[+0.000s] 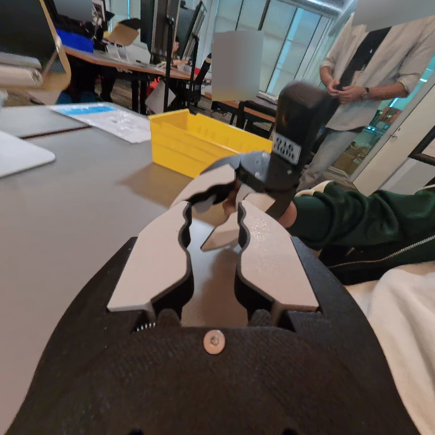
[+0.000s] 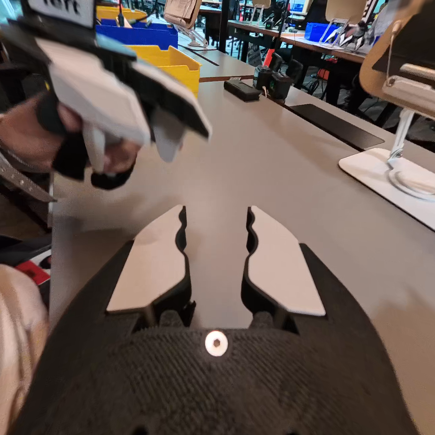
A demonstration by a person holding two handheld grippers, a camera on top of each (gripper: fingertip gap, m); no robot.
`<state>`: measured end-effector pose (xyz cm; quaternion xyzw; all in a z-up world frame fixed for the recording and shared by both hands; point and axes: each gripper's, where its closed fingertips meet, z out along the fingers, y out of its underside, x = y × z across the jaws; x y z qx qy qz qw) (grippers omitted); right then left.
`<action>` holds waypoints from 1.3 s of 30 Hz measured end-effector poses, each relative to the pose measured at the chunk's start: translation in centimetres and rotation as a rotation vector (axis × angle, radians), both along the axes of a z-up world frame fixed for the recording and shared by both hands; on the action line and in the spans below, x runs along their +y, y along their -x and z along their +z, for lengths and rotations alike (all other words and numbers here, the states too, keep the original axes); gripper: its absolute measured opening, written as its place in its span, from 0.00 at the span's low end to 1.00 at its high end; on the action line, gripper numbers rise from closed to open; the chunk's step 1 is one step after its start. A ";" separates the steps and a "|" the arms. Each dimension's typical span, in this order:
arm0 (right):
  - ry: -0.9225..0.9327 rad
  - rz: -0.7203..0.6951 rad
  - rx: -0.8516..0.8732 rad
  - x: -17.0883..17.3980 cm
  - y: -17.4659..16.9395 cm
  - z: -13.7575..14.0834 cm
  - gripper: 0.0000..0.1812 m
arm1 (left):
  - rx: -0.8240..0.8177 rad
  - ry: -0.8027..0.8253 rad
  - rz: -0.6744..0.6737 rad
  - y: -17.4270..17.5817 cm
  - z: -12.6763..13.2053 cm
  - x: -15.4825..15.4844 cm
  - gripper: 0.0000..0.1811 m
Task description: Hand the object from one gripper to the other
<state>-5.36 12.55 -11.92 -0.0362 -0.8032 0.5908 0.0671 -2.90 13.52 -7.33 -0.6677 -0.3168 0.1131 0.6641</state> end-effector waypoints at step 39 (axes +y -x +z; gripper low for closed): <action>-0.029 -0.044 -0.041 2.1 1.7 -2.1 0.24 | -0.469 0.323 0.985 -9.4 2.5 -43.4 0.12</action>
